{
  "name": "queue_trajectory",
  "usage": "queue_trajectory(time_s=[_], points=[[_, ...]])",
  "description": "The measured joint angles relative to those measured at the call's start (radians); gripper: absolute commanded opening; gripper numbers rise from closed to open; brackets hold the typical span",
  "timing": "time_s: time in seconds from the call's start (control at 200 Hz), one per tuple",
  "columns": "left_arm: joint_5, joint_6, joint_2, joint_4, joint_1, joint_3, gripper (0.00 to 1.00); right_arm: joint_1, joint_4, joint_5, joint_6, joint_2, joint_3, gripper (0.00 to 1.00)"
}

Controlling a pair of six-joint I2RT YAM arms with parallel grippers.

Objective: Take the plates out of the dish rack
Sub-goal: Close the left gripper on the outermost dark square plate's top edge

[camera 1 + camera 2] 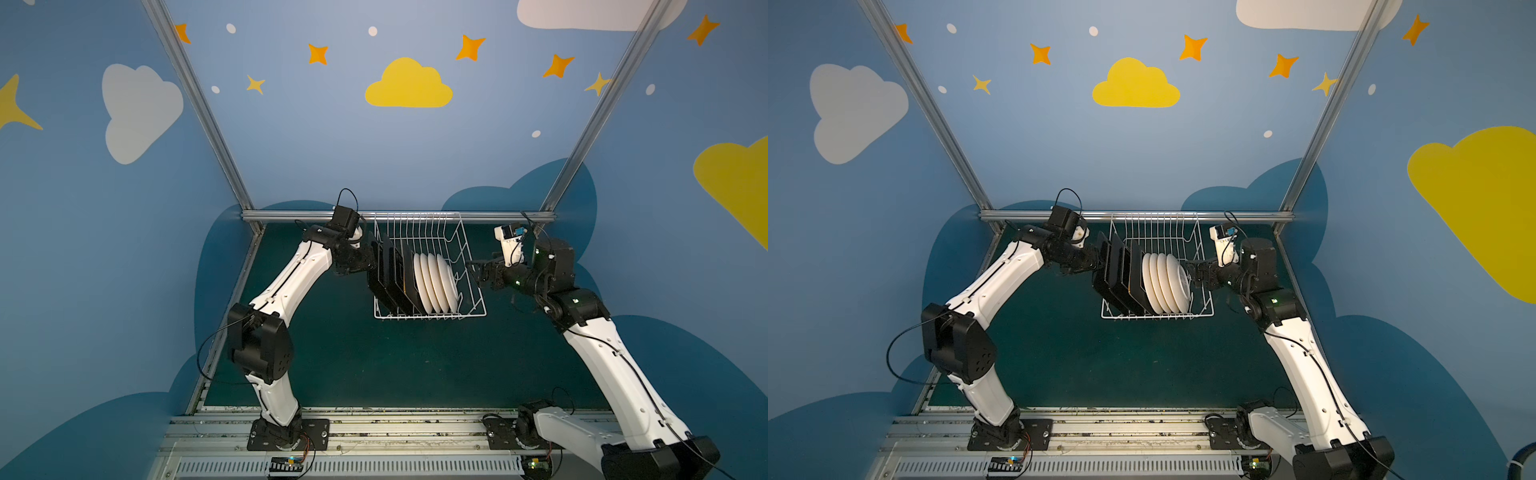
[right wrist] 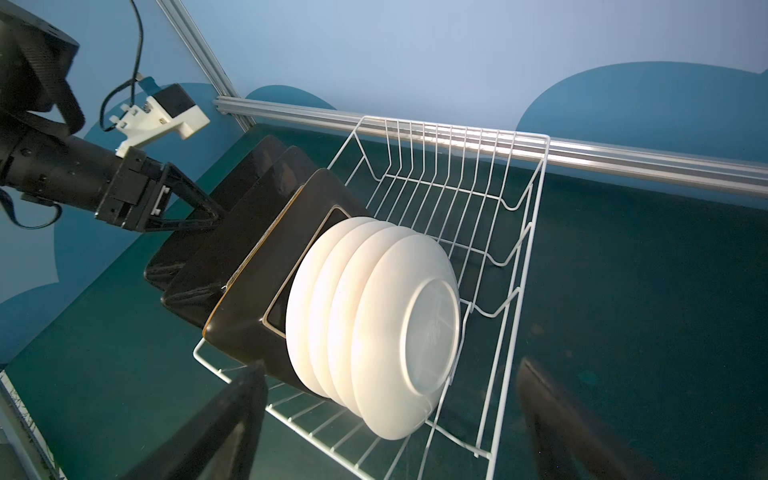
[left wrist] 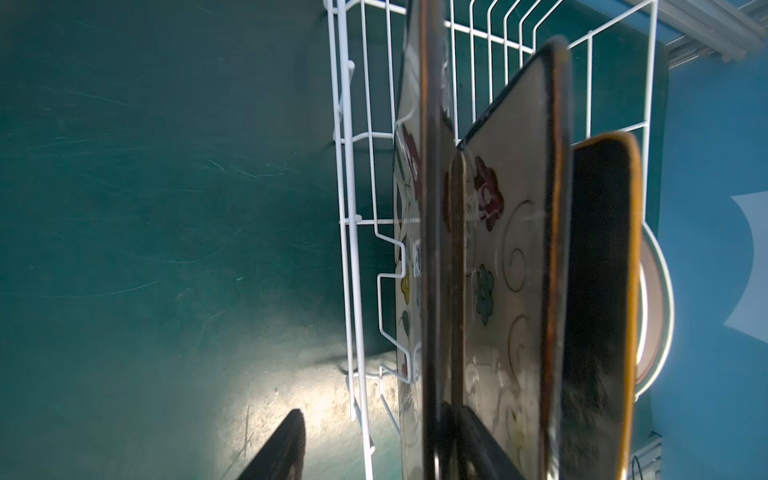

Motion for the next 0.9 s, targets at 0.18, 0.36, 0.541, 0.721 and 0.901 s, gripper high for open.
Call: queue_trajectory(time_s=[0.18, 0.36, 0.541, 0.721, 0.901], points=[[0.013, -0.010, 0.030, 0.018, -0.004, 0.016, 0.58, 0.006, 0.000, 0.026, -0.003, -0.017, -0.002, 0.93], [0.019, -0.015, 0.075, 0.021, -0.011, 0.045, 0.56, 0.011, 0.000, 0.045, -0.014, -0.018, -0.003, 0.93], [0.028, -0.020, 0.102, 0.016, -0.020, 0.059, 0.52, 0.019, 0.000, 0.056, -0.021, -0.018, -0.003, 0.93], [0.036, -0.031, 0.102, 0.013, -0.027, 0.062, 0.48, 0.021, -0.001, 0.067, -0.026, -0.017, -0.003, 0.93], [0.037, -0.037, 0.102, 0.013, -0.031, 0.062, 0.48, 0.025, -0.009, 0.070, -0.036, -0.012, -0.003, 0.93]])
